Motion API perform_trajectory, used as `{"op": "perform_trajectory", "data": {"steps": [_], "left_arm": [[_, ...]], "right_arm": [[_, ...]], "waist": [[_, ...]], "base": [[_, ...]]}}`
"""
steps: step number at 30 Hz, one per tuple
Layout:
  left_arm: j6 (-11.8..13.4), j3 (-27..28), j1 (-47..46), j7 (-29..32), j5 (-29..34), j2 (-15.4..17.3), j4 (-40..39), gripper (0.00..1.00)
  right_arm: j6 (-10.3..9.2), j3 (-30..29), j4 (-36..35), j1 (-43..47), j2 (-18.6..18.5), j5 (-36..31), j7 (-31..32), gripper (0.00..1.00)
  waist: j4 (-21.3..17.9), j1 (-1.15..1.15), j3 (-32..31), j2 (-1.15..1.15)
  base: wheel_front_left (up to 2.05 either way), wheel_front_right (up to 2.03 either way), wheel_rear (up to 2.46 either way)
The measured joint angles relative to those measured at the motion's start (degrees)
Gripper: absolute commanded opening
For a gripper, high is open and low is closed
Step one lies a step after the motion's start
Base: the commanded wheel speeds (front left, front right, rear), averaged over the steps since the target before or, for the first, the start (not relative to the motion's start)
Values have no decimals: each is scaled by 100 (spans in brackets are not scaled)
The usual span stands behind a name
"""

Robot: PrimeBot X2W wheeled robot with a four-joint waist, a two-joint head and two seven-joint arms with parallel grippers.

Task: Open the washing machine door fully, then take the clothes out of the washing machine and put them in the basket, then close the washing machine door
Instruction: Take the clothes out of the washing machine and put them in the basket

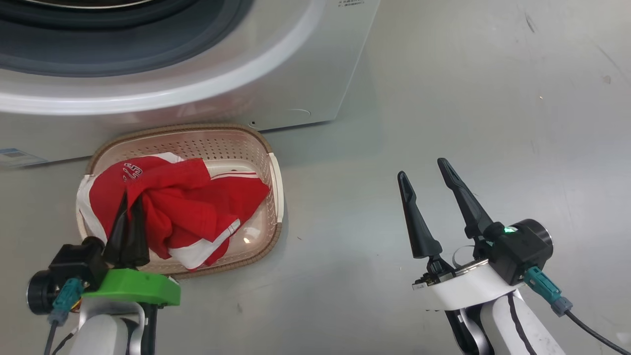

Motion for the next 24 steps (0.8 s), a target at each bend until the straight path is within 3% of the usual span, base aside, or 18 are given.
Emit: {"op": "perform_trajectory", "data": {"steps": [13, 24], "left_arm": [[-48, 77, -1105, 524, -209, 14, 1469, 0], [-47, 283, -1885, 889, -307, 220, 2682, 0]], "right_arm": [[65, 101, -230, -393, 13, 3, 0, 100], [112, 231, -324, -951, 25, 186, 0, 100]], "waist": [[-325, 0, 883, 0], [-597, 0, 1632, 0]], "base": [[0, 0, 0], [0, 0, 0]]}}
